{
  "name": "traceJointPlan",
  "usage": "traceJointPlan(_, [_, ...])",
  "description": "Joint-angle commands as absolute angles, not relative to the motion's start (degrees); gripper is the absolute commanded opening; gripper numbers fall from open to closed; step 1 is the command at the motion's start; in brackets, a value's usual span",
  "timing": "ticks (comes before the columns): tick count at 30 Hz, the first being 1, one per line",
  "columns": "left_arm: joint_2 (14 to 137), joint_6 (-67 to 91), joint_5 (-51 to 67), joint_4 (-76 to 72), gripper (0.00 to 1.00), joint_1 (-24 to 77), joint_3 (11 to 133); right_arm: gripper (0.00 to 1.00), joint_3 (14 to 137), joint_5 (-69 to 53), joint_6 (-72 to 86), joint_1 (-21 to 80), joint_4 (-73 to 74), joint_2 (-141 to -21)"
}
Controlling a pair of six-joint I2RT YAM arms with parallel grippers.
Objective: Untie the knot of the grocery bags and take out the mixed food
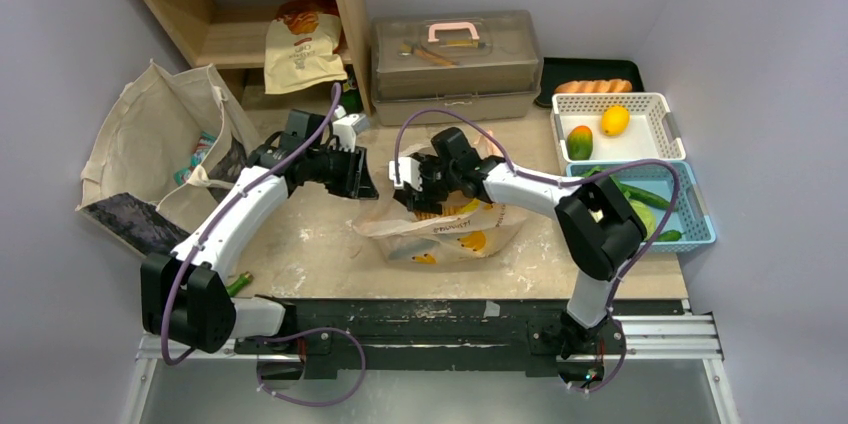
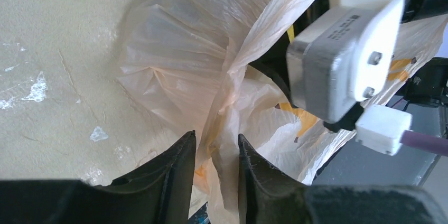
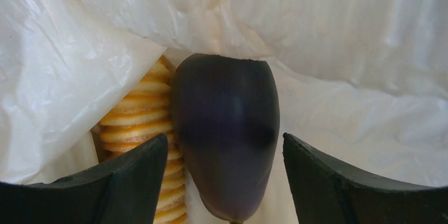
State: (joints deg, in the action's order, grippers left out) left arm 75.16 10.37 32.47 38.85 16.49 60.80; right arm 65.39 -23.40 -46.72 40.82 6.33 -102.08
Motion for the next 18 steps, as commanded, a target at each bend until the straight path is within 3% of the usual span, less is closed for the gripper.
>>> traceJointPlan(1, [75.8,10.1,33.7,38.8,0.32,15.8,63.1,0.78,69.8,-25.8,-49.7,41.0,7.1,-104.0])
traceJointPlan(7, [76.9,9.8,33.8,39.5,0.33,15.6,64.4,0.79,72.8,-25.3,-50.0,41.0,8.1,-109.5])
traceJointPlan(10, [77.8,9.8,34.2,39.8,0.33,15.5,64.9,0.74,73.1,-24.1,-51.0,41.0,8.5,-110.9])
traceJointPlan(16, [78.2,9.8,34.5,39.6,0.33,15.4,65.0,0.28,71.6,-22.8,-50.8,41.0,8.4,-106.4])
traceJointPlan(18, [78.4,9.8,34.6,39.6,0.33,15.3,65.0,0.18,71.1,-23.0,-50.0,41.0,8.6,-103.3])
